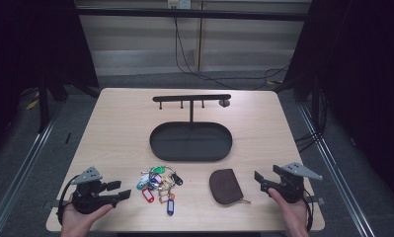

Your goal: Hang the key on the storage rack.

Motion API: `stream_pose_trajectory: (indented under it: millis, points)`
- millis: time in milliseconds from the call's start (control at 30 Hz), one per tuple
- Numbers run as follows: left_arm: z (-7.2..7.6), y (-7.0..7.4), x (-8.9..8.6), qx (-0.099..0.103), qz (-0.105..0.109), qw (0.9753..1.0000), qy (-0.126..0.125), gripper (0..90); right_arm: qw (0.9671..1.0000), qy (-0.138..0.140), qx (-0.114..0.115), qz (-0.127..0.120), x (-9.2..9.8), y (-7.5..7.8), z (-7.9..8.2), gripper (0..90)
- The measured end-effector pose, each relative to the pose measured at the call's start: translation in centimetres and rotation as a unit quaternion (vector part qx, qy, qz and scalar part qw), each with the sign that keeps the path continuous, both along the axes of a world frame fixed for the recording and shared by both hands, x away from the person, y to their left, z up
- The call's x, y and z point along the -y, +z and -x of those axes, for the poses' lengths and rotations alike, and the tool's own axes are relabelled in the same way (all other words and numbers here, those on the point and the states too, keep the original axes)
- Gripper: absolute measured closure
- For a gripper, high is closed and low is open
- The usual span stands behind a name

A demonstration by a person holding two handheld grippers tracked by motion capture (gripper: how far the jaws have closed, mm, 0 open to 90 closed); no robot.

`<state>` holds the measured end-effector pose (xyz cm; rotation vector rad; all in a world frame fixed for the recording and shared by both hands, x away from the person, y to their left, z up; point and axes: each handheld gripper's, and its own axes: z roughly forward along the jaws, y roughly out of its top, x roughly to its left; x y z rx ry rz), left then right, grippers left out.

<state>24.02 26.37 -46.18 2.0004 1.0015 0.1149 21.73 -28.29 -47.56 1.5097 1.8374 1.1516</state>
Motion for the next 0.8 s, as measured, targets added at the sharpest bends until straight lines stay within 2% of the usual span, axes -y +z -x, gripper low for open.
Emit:
stream_pose_trajectory:
  millis: [133, 267, 333, 500, 600, 667, 733, 800]
  points:
    - [0.0, 0.0, 0.1, 0.002, -0.002, 1.0, 0.0, 42.9, 1.0, 0.002, -0.005, -0.005, 0.2, 0.0, 0.0, 21.9]
    - [0.2, 0.2, 0.1, 0.004, 0.006, 1.0, 0.006, 45.1, 0.9998, 0.002, -0.009, -0.015, 0.6, 0.0, 0.0, 21.8]
    - [0.3, 0.3, 0.1, 0.008, 0.004, 1.0, 0.001, 47.6, 0.9997, 0.003, -0.012, -0.019, 0.7, 0.0, 0.1, 21.9]
    - [0.3, 0.5, 0.3, 0.012, 0.014, 0.9998, -0.007, 49.4, 0.9998, 0.007, -0.012, -0.016, 0.5, 0.1, 0.2, 22.7]
    - [0.4, 0.8, 0.7, 0.019, 0.003, 0.9998, -0.009, 50.0, 0.9998, 0.01, -0.012, -0.012, 0.3, 0.1, 0.2, 22.9]
    - [0.4, 1.2, 1.0, 0.014, -0.004, 0.9998, -0.012, 45.0, 0.9998, 0.011, -0.011, -0.009, 0.3, 0.2, 0.4, 22.9]
    - [0.2, 1.3, 1.2, 0.012, -0.002, 0.9997, -0.023, 43.9, 0.9998, 0.013, -0.009, -0.009, 0.2, 0.2, 0.5, 23.0]
    - [-0.1, 1.8, 1.7, 0.014, -0.011, 0.9994, -0.031, 44.1, 0.9998, 0.017, -0.008, -0.012, 0.2, 0.2, 0.5, 23.4]
